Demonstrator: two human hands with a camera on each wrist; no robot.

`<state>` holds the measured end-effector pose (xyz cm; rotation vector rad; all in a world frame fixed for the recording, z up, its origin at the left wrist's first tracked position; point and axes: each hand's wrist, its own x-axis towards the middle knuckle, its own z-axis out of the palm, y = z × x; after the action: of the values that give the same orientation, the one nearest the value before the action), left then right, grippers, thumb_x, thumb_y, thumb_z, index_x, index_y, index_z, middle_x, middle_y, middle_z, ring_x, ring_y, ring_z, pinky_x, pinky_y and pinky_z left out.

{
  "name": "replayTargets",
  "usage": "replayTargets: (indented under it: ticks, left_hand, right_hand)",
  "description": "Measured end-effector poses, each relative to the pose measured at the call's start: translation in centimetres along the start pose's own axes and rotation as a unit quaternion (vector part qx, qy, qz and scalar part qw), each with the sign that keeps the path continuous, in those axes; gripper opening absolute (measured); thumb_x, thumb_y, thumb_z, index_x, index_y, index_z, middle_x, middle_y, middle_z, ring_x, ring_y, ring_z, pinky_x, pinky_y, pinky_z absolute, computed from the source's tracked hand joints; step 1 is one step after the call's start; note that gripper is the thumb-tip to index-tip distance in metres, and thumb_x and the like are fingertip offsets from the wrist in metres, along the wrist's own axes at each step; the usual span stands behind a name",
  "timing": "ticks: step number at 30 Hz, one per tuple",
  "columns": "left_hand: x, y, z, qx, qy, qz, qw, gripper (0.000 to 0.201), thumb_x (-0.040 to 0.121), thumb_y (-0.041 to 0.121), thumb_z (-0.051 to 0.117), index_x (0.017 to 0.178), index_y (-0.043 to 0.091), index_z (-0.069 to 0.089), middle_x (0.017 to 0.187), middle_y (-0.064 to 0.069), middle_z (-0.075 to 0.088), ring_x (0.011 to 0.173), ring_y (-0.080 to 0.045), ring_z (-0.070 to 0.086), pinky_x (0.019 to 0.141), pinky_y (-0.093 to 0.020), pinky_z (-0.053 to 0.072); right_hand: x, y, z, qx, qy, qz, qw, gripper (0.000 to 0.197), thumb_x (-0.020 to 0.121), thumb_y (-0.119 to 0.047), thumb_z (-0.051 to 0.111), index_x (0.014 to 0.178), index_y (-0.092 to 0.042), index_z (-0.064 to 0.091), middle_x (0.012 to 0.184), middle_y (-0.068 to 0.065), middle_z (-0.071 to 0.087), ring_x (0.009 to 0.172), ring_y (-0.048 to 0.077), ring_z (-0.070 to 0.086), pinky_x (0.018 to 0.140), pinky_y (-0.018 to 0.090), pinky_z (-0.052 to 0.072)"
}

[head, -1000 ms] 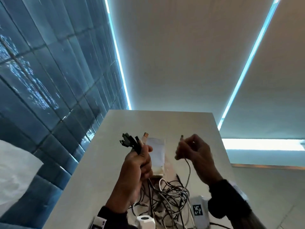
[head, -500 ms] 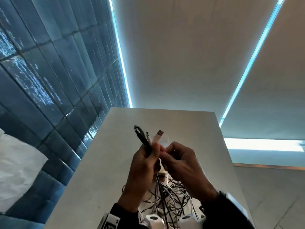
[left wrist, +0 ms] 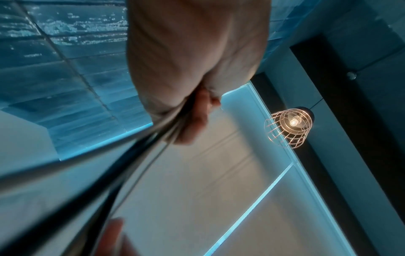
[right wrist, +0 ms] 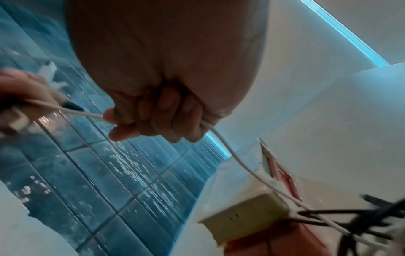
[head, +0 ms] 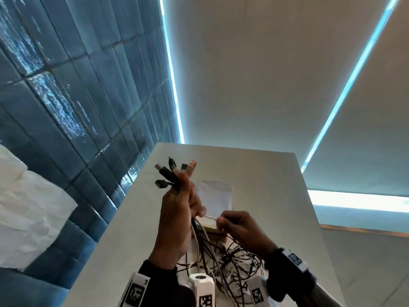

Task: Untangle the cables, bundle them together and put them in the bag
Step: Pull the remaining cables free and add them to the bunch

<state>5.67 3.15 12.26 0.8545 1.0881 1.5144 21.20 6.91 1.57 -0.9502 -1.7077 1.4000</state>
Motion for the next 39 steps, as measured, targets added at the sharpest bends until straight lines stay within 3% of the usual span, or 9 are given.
replayTargets:
  ticks: [4, 8, 12, 18, 25, 27, 30, 34, 39]
  left_hand:
    - [-0.1, 0.5, -0.2, -0.048, -0.039, -0.028, 0.998, 0.042, 0.091, 0.049, 0.04, 0.068, 0.017, 0.028, 0.059, 0.0, 0.013, 0.054, -0.017, 0.008, 0.053, -0.035, 0.009]
    - [-0.3, 0.7, -0.2, -0.07, -0.043, -0.038, 0.996, 0.034, 0.091, 0.041, 0.044, 0.071, 0.014, 0.048, 0.06, 0.002, 0.019, 0.056, -0.016, 0.012, 0.055, -0.034, 0.012]
    - [-0.3, 1.7, -0.6, -0.101, -0.029, -0.001, 0.994, 0.033, 0.098, 0.033, 0.04, 0.071, 0.018, 0.051, 0.058, 0.003, 0.018, 0.049, -0.011, 0.011, 0.047, -0.028, 0.01]
    - [-0.4, 2.1, -0.9, -0.087, -0.017, -0.028, 0.996, 0.029, 0.102, 0.029, 0.036, 0.078, 0.021, 0.051, 0.053, 0.006, 0.023, 0.041, -0.006, 0.015, 0.044, -0.024, 0.008]
    - [-0.2, 1.0, -0.9, -0.01, -0.01, -0.108, 0.994, 0.037, 0.103, 0.033, 0.031, 0.077, 0.011, 0.044, 0.071, -0.015, 0.068, 0.055, -0.025, 0.063, 0.048, -0.028, 0.041]
    - [0.0, 1.0, -0.7, -0.014, -0.039, -0.13, 0.991, 0.041, 0.104, 0.034, 0.026, 0.075, 0.011, 0.043, 0.096, -0.022, 0.072, 0.082, -0.033, 0.072, 0.065, -0.038, 0.056]
    - [-0.1, 1.6, -0.4, -0.111, -0.077, -0.141, 0.981, 0.043, 0.104, 0.033, 0.026, 0.072, 0.01, 0.043, 0.107, -0.027, 0.069, 0.101, -0.039, 0.068, 0.089, -0.051, 0.052]
    - [-0.3, 1.9, -0.8, -0.169, -0.095, -0.07, 0.979, 0.038, 0.102, 0.032, 0.031, 0.073, 0.012, 0.046, 0.07, -0.009, 0.06, 0.062, -0.023, 0.059, 0.066, -0.036, 0.054]
    - [-0.2, 2.3, -1.4, -0.161, -0.101, -0.016, 0.982, 0.032, 0.097, 0.032, 0.037, 0.072, 0.014, 0.045, 0.063, -0.001, 0.047, 0.044, -0.009, 0.027, 0.045, -0.022, 0.028]
  right_hand:
    - [0.4, 3.1, 0.1, -0.023, 0.013, 0.018, 0.999, 0.03, 0.09, -0.035, 0.056, 0.067, -0.016, 0.06, 0.062, -0.007, 0.055, 0.062, 0.01, 0.048, 0.064, 0.029, 0.039]
    - [0.3, 4.9, -0.1, -0.035, 0.026, 0.025, 0.999, 0.031, 0.092, -0.035, 0.054, 0.067, -0.016, 0.058, 0.063, -0.001, 0.054, 0.063, 0.013, 0.048, 0.064, 0.029, 0.04]
    - [-0.3, 7.6, -1.3, -0.133, 0.026, 0.052, 0.989, 0.034, 0.097, -0.019, 0.054, 0.063, -0.024, 0.054, 0.057, -0.015, 0.053, 0.057, -0.002, 0.044, 0.06, 0.019, 0.037]
    - [0.7, 6.1, -2.8, -0.162, 0.109, 0.096, 0.976, 0.036, 0.096, -0.019, 0.056, 0.06, -0.025, 0.058, 0.045, -0.015, 0.05, 0.046, 0.0, 0.041, 0.054, 0.027, 0.033]
    - [0.9, -4.8, -1.9, 0.098, 0.096, -0.054, 0.989, 0.026, 0.098, -0.014, 0.052, 0.078, 0.0, 0.058, 0.055, 0.003, 0.033, 0.049, 0.014, 0.027, 0.046, 0.021, 0.025]
    - [0.3, -6.1, -1.3, 0.136, 0.045, -0.08, 0.986, 0.026, 0.096, -0.02, 0.056, 0.077, -0.002, 0.059, 0.056, 0.005, 0.033, 0.049, 0.013, 0.027, 0.047, 0.022, 0.024]
    - [-0.4, -6.4, -0.7, 0.14, -0.017, -0.073, 0.987, 0.027, 0.087, -0.029, 0.061, 0.073, -0.005, 0.061, 0.055, 0.004, 0.033, 0.048, 0.011, 0.027, 0.047, 0.021, 0.022]
    - [-0.9, -5.1, -0.9, 0.085, -0.044, -0.041, 0.995, 0.027, 0.09, -0.026, 0.059, 0.074, -0.005, 0.061, 0.055, -0.007, 0.04, 0.049, 0.007, 0.03, 0.049, 0.018, 0.026]
    - [-0.8, -2.1, -0.7, 0.059, -0.033, 0.031, 0.997, 0.024, 0.097, -0.004, 0.05, 0.074, 0.0, 0.055, 0.055, -0.012, 0.048, 0.048, -0.004, 0.041, 0.051, 0.009, 0.034]
